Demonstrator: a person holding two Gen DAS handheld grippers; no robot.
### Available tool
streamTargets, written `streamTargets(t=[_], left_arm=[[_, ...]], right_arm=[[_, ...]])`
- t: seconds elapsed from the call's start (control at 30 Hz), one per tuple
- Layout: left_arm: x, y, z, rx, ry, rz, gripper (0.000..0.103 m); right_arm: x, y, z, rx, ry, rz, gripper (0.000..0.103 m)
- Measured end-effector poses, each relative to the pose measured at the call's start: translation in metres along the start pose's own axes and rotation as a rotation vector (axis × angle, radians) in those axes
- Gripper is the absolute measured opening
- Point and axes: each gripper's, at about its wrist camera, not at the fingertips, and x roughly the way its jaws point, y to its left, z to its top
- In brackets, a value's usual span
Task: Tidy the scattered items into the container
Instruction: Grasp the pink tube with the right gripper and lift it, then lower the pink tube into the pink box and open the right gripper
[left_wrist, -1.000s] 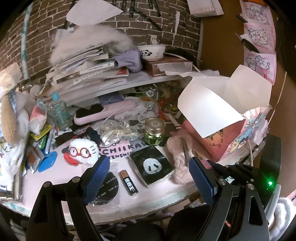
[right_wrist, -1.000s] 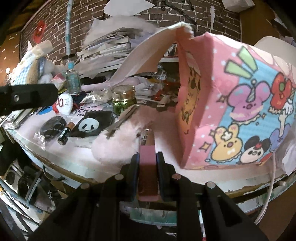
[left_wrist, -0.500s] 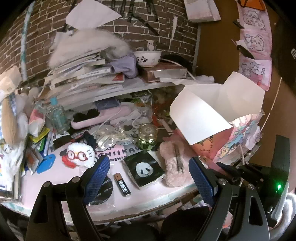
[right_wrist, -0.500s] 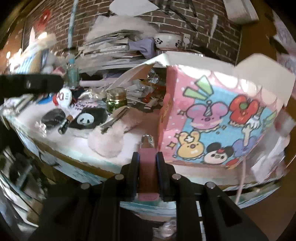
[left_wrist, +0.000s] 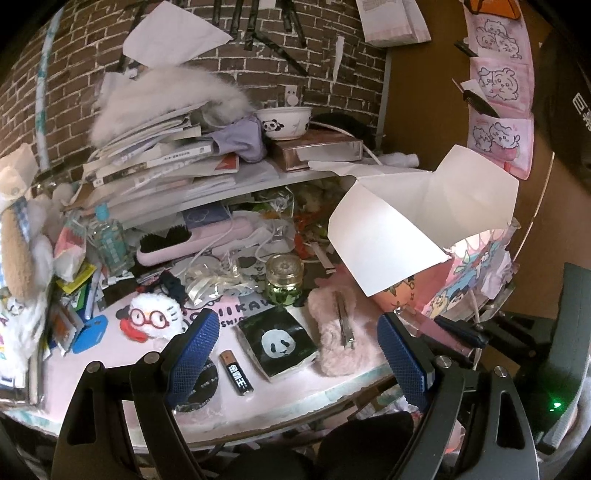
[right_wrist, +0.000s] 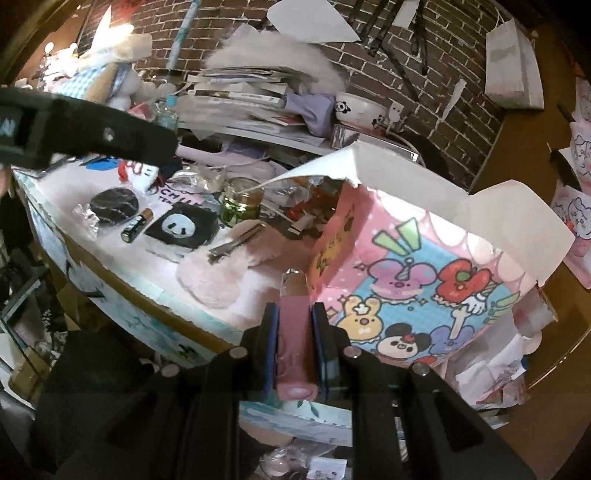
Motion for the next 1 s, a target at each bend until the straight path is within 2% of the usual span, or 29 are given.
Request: streamTargets(t=[0.3, 0.6, 0.77, 1.0], left_arm=[[-0.008, 0.0, 0.004, -0.013, -0.02, -0.013, 0.085], [-0.035, -0.022, 0.014, 0.027, -0.071, -0.058, 0.086], [-0.051, -0.032, 0.02, 0.04, -0.106, -0.044, 0.088], [-0.061, -0.028, 0.028, 0.007, -0.142, -0.04, 0.091]], right_arm=[[-0.026, 0.003, 0.005, -0.042, -0.023, -0.016, 0.015], [-0.07, -0.003, 0.01, -0.053, -0.075, -0.076, 0.015], [-0.09, -0.012, 0.013, -0.049, -0.099, -0.119, 0.015], [-0.111, -0.026, 0.022, -0.039, -0.146, -0.173, 0.015]])
